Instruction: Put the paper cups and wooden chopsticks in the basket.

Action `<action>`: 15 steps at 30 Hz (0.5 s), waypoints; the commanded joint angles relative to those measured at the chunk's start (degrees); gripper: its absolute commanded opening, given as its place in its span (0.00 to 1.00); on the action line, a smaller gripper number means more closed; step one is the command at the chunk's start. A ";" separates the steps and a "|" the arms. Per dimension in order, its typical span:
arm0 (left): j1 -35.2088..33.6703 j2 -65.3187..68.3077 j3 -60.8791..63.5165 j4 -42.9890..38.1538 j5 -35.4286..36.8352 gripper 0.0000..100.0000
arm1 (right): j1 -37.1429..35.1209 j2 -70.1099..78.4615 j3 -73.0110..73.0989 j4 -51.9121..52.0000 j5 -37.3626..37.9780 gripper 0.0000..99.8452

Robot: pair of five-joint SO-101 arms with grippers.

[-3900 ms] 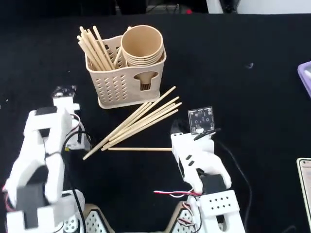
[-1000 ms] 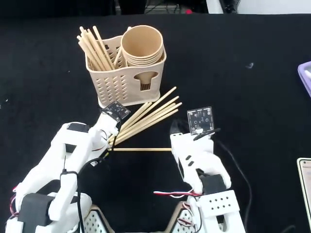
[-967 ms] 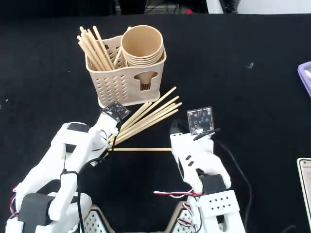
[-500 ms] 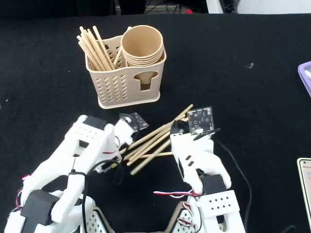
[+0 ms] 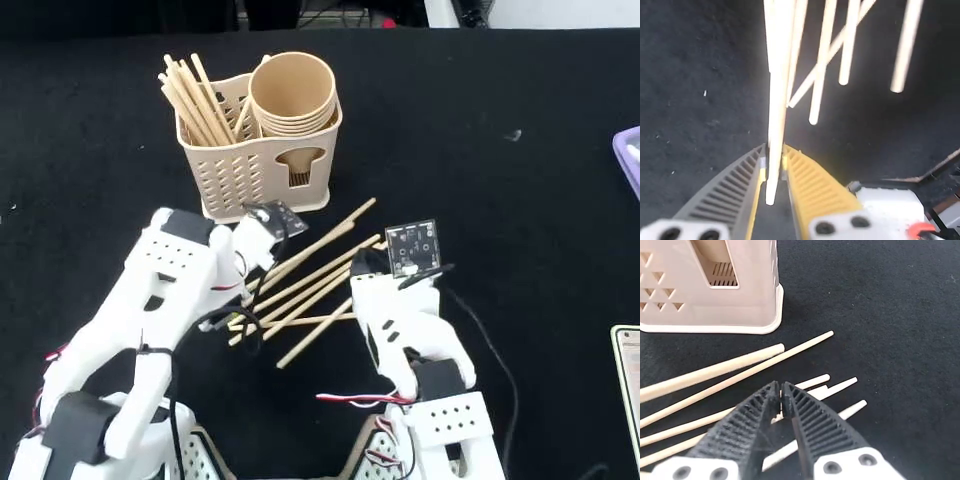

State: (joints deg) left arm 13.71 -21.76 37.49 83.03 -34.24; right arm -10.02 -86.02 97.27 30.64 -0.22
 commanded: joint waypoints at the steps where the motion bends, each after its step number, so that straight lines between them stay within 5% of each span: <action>1: 0.92 -7.12 -5.23 4.48 -0.44 0.03 | 3.87 -1.45 -0.75 -0.62 -0.53 0.02; 7: -1.01 -25.14 -5.67 6.42 0.70 0.03 | 9.58 -1.45 -1.27 -0.97 -10.20 0.02; 15: -1.45 -43.87 -5.93 -2.29 17.58 0.03 | 7.12 -1.36 -0.04 -3.78 -10.37 0.02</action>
State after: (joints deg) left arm 12.92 -60.09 35.12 85.85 -23.08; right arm -1.76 -86.02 97.27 28.70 -9.98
